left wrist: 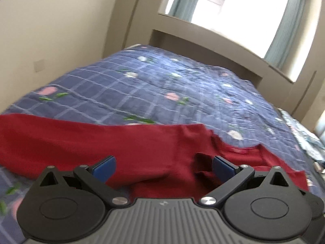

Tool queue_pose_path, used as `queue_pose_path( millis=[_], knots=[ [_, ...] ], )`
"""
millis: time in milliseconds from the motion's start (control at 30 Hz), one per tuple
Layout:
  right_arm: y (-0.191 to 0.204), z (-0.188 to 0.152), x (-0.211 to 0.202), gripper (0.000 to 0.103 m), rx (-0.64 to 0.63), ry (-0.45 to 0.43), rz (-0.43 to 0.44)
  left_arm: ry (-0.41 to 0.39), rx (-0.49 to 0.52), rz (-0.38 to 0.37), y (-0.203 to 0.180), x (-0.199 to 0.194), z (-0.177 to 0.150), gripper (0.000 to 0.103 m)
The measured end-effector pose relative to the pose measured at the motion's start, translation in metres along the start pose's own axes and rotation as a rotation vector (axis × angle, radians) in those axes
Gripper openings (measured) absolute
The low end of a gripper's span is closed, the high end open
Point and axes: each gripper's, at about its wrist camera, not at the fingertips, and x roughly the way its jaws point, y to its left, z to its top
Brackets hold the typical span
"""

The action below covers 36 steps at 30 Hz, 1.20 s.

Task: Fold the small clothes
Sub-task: 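Lift the sleeve and lay it across the sweater body with the right gripper, then open the right gripper and withdraw from the folded sleeve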

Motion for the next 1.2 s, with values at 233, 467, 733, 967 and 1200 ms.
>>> queue_pose_path(
  millis=[233,467,733,967,1200],
  knots=[
    [-0.045,-0.044,-0.055,0.091,0.053,0.021,-0.197,-0.008,0.060,-0.029,-0.044,0.039,-0.010,0.103],
    [-0.083,-0.107,-0.086,0.101,0.062,0.194,-0.515,-0.055,0.195,0.224,-0.069,0.068,-0.039,0.103],
    [-0.107,-0.129,-0.070,0.102,0.122,0.172,-0.733,-0.064,0.186,0.271,-0.060,0.075,-0.054,0.103],
    [-0.133,-0.132,-0.073,0.102,0.209,0.100,-0.917,-0.064,0.197,0.279,-0.061,0.077,-0.055,0.103],
    [-0.155,-0.148,-0.080,0.096,0.368,0.212,-0.993,-0.064,0.203,0.282,-0.062,0.077,-0.055,0.103]
  ],
)
